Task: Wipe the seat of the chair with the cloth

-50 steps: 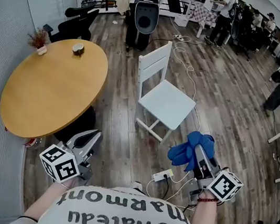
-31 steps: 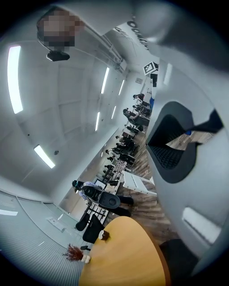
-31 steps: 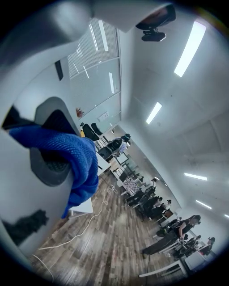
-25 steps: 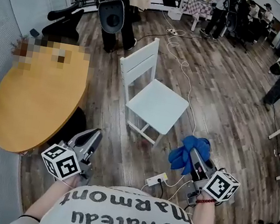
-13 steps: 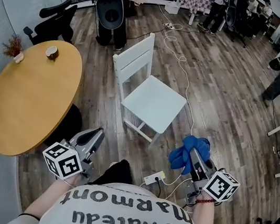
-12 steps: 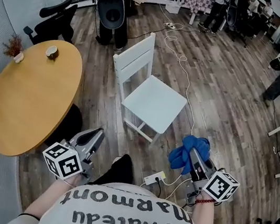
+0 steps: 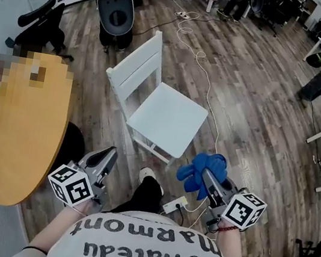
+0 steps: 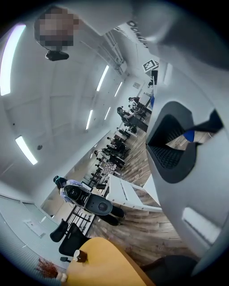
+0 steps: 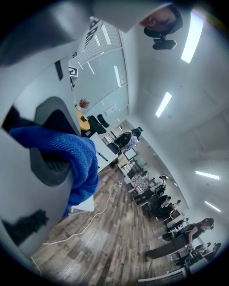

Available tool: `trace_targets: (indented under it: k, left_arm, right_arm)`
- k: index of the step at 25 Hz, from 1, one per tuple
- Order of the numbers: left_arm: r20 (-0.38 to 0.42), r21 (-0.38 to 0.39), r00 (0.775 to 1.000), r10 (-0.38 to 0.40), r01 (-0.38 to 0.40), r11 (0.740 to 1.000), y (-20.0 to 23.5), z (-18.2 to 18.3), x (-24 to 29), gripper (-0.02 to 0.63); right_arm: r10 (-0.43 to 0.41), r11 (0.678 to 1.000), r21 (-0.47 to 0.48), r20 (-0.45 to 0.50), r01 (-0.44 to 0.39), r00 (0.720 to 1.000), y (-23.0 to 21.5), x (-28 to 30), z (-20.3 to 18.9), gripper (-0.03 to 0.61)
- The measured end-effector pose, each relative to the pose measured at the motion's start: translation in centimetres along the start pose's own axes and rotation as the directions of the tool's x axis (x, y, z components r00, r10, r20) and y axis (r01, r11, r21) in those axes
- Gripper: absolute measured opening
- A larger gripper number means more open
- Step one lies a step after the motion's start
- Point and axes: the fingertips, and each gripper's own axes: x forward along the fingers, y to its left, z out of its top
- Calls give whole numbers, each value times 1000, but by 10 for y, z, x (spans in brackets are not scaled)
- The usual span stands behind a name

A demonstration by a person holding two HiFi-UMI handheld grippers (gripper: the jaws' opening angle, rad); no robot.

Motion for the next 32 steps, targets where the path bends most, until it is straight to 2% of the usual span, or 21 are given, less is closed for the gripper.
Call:
trace_targets:
  k: [3, 6, 8, 11, 14, 16, 19, 21, 23, 25, 28, 32]
  left_arm:
    - [-31, 22, 1000, -6, 7, 1000, 21, 5, 41, 5]
    - [-69, 8, 997, 39, -38, 999, 47, 1, 74, 5]
    - [-79, -18, 996, 41, -42, 999, 55, -1, 91, 5]
    - [-57, -55, 998, -27, 24, 998, 50, 8, 112, 5]
    - [-26, -18, 993, -116, 116, 993, 48, 31, 129, 5]
    - [-12, 11, 993, -117, 117, 993, 60, 50, 143, 6]
    - [-14, 33, 996, -83, 83, 996, 77, 70, 168, 6]
    - [-41, 53, 998, -54, 56, 997, 81, 77, 186, 5]
    - [-48, 65, 998, -39, 42, 997, 79, 88, 205, 5]
    - [-32, 63, 999, -42, 44, 997, 72, 98, 219, 5]
    - [-4, 32, 1000, -25, 25, 999, 66, 106, 231, 5]
    - [57, 13, 998, 38, -39, 999, 58, 106, 239, 5]
  right_arm:
    - [-27, 1000, 12, -35, 27, 999, -20, 33, 13, 71]
    - [5, 1000, 22, -80, -4, 997, -29, 66, 22, 71]
    - [33, 999, 17, -126, -32, 992, -34, 85, 24, 71]
    - [65, 998, 24, -182, -62, 981, -45, 113, 30, 71]
    - [88, 996, 49, -224, -79, 971, -50, 147, 41, 71]
    - [105, 994, 57, -259, -93, 960, -50, 175, 51, 71]
    - [138, 990, 6, -303, -143, 943, -46, 204, 76, 71]
    - [160, 980, -69, -298, -189, 941, -40, 210, 100, 71]
    - [194, 952, -180, -266, -246, 944, -31, 209, 129, 71]
    - [252, 908, -278, -238, -314, 938, -19, 204, 153, 71]
    - [338, 848, -337, -250, -409, 907, -6, 203, 172, 71]
    - [385, 773, -381, -354, -507, 852, -17, 218, 179, 71]
